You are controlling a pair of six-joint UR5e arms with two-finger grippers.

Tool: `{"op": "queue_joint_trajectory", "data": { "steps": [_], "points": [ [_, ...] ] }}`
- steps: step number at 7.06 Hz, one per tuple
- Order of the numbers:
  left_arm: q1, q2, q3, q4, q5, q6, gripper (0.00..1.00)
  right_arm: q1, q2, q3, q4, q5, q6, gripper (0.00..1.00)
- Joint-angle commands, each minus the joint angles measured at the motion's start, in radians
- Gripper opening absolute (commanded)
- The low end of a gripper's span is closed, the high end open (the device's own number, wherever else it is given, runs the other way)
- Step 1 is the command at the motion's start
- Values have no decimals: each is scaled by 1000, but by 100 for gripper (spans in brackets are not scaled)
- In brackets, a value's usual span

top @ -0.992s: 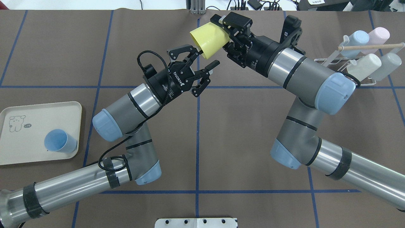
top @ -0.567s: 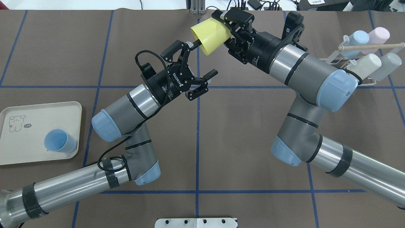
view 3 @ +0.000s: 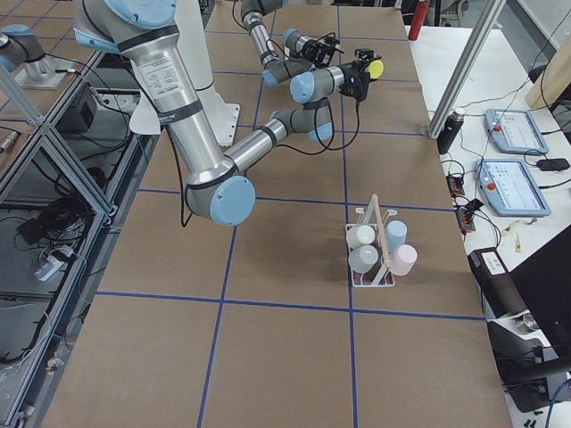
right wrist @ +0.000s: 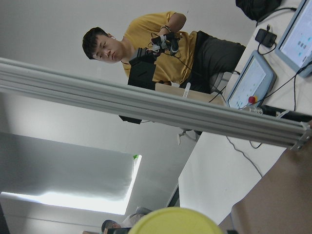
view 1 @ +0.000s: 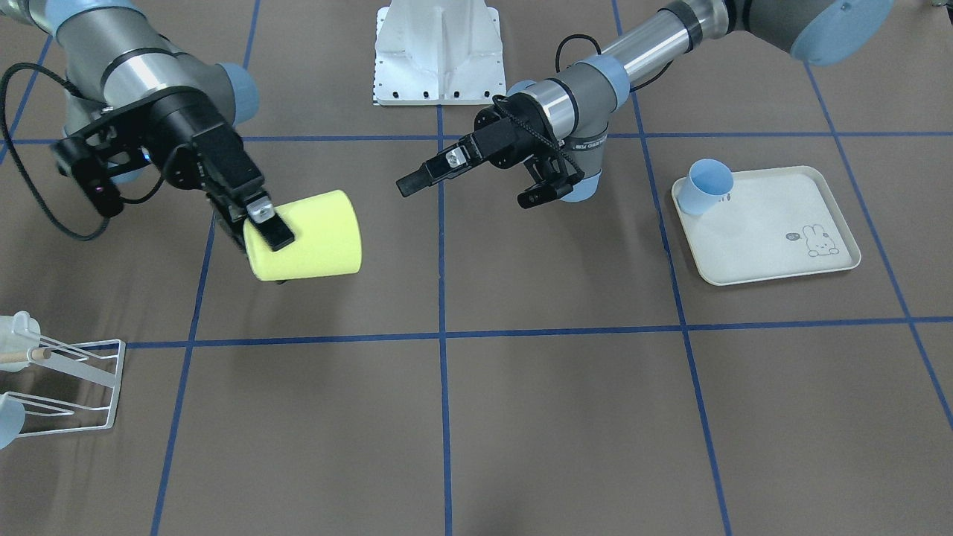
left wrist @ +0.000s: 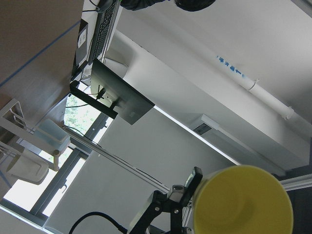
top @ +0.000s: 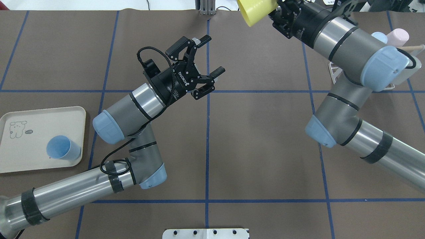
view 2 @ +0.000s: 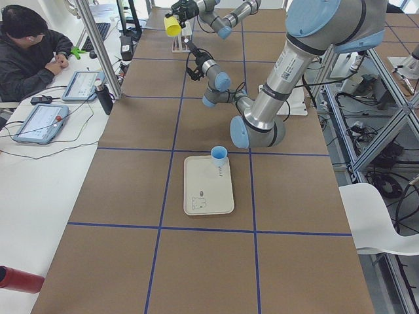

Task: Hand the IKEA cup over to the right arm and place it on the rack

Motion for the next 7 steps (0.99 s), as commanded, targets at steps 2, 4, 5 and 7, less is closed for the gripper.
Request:
{"op": "queue_joint_trajectory", "data": {
  "steps": [2, 4, 5, 7],
  "points": [
    [-82, 5, -53, 142, -164, 200, 100, 75, -80, 27, -236, -2, -283, 0],
    [-116, 95, -236, 410, -253, 369, 100, 115, -209, 119, -376, -5, -525, 0],
    [-134, 157, -354, 549, -306, 467, 100, 120, -272, 187, -458, -9, -658, 0],
    [-183, 306, -525, 678, -390, 584, 100, 126, -381, 214, -505, -73, -842, 0]
  ]
}}
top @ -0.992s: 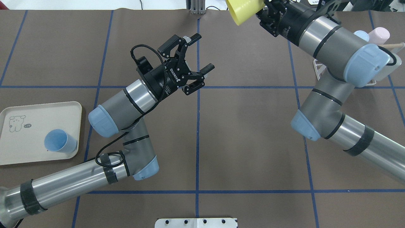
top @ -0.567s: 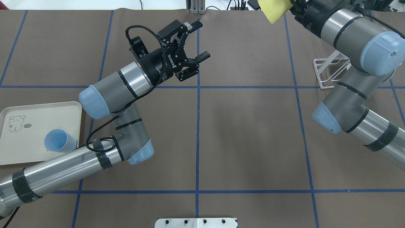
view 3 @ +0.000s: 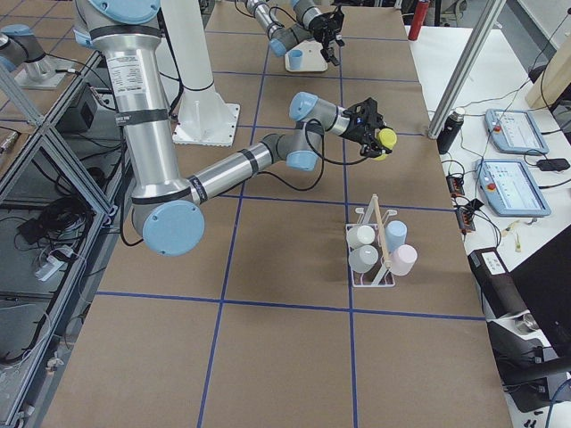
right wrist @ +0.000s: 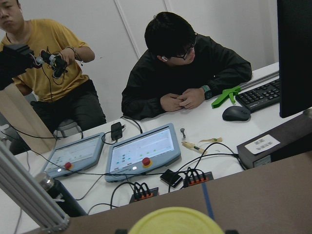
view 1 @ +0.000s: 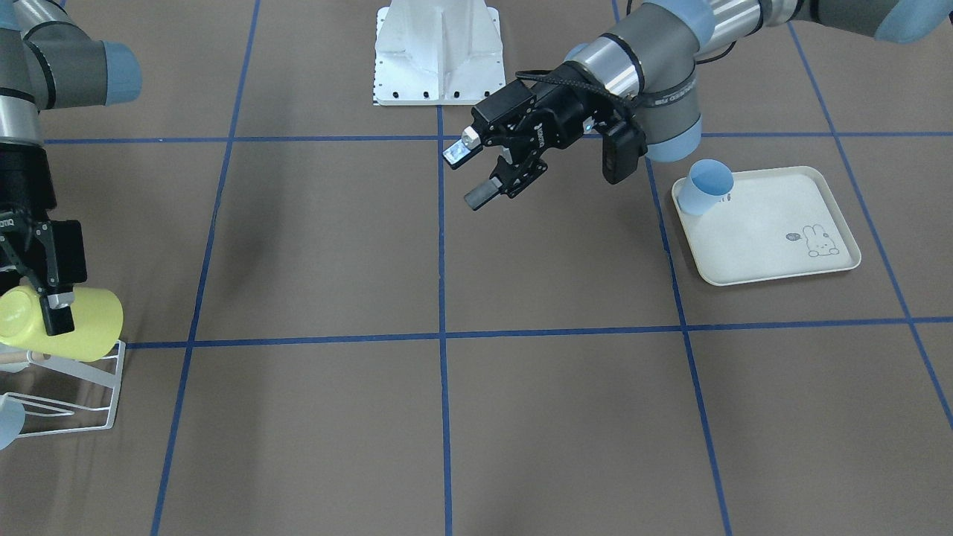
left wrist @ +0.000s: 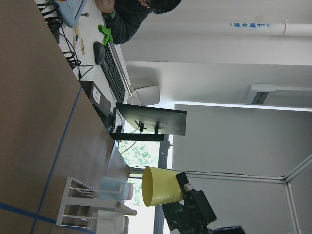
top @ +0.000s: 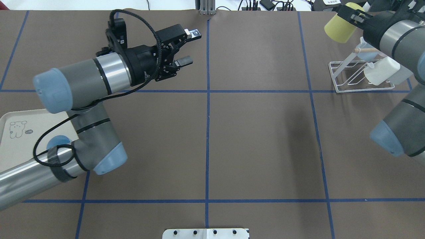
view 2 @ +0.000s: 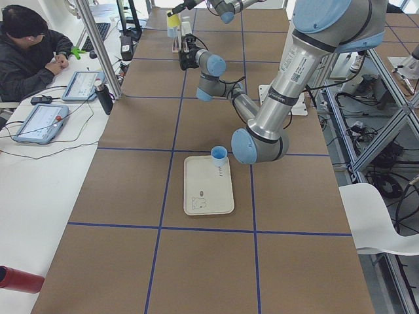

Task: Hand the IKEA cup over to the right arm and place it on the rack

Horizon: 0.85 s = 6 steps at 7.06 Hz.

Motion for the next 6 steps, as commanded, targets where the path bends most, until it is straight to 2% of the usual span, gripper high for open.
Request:
{"op": "queue_joint_trajectory", "data": {
  "steps": [1, 2, 6],
  "points": [
    [-75, 147, -129, 81, -126, 104, 100, 3, -124, 26, -26, -55, -219, 0],
    [-85, 152, -128, 81, -143, 106, 100, 4, -155, 24, -23, -59, -227, 0],
    [-85, 150, -128, 81, -145, 106, 100, -2, -155, -13, -31, -49, -223, 0]
  ]
}}
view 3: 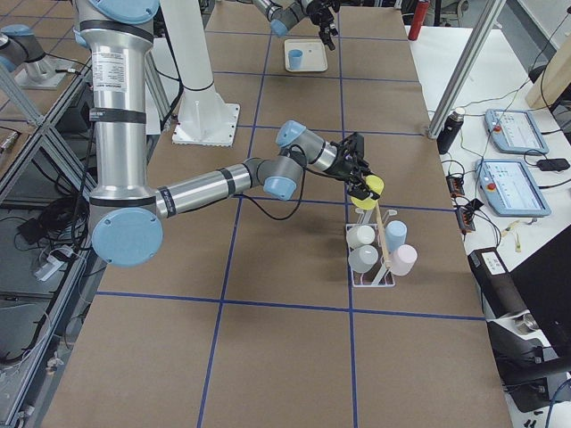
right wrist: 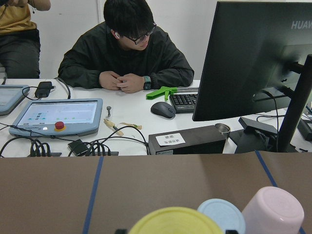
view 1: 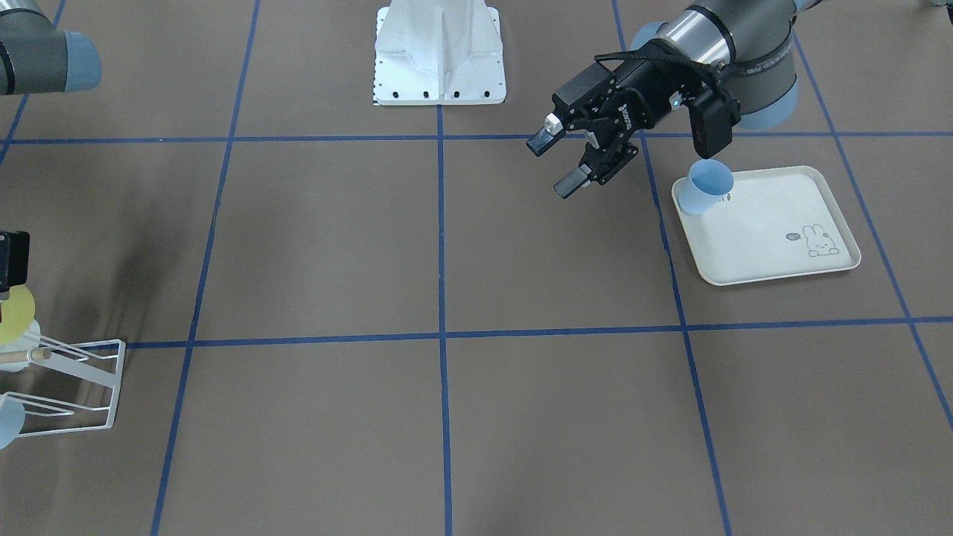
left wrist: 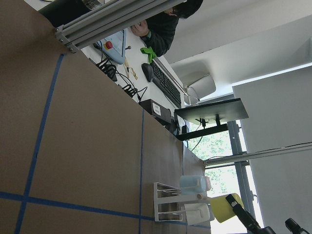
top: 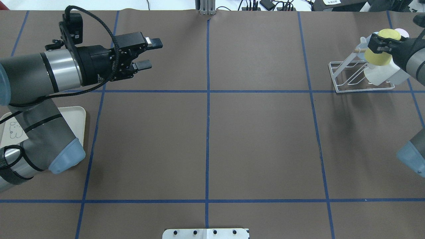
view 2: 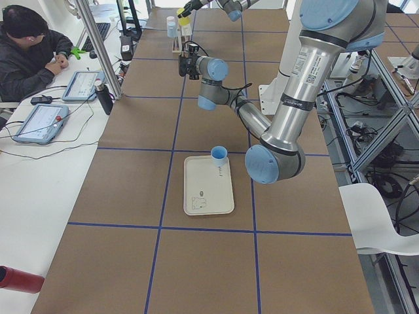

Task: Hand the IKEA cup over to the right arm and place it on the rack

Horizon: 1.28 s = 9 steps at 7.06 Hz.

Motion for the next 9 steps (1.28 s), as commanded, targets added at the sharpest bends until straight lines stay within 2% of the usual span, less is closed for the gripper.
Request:
{"op": "queue_joint_trajectory", "data": {
  "steps": [1, 3, 8, 9],
  "points": [
    [-1, 0, -2, 0, -2, 0, 100, -2, 1, -33, 2, 4, 2, 0],
    [-1, 4, -2, 0, 0, 0, 100, -3, 10, -79, 9, 7, 8, 0],
    [-1, 5, -8, 0, 0, -1, 100, -9, 11, -78, 10, 105, 15, 0],
    [-1, 5, -8, 0, 0, -1, 100, -8, 10, -81, 9, 107, 15, 43]
  ]
}}
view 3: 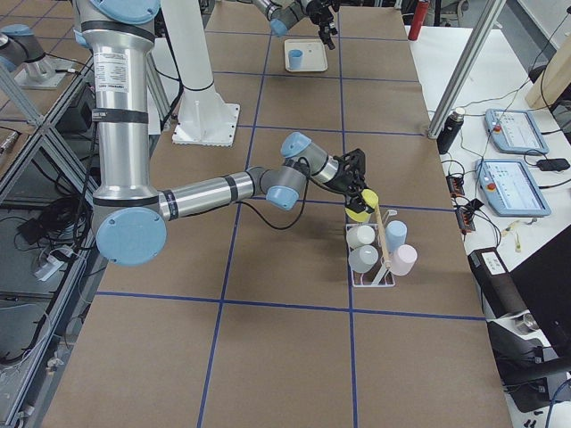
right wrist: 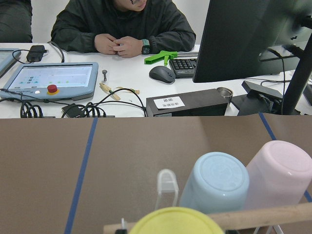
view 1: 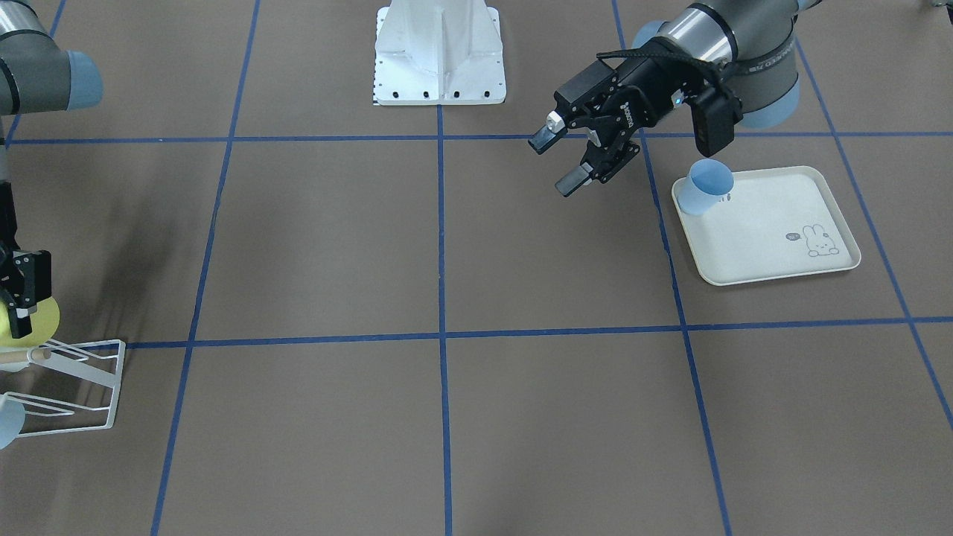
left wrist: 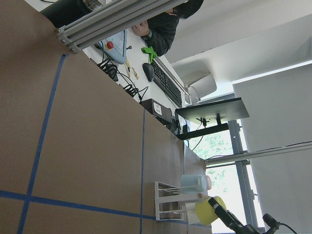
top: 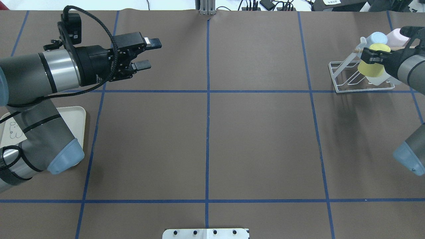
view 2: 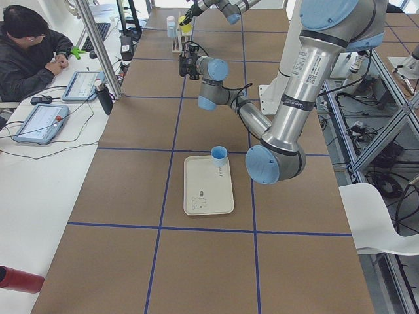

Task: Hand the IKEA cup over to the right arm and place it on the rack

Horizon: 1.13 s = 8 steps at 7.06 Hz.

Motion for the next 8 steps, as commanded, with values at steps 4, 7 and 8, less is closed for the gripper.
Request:
{"op": "queue_joint_trajectory", "data": {
  "steps": [4, 7, 8],
  "points": [
    [-3, 0, -1, 7, -3, 2, 100, 3, -1, 45, 5, 119, -11, 100],
    [-141, 87, -41, 149, -220, 203, 99, 10, -15, 146, -3, 257, 3, 100],
    [-184, 154, -55, 161, -297, 295, 99, 11, -13, 195, -47, 297, 7, 100]
  ]
}}
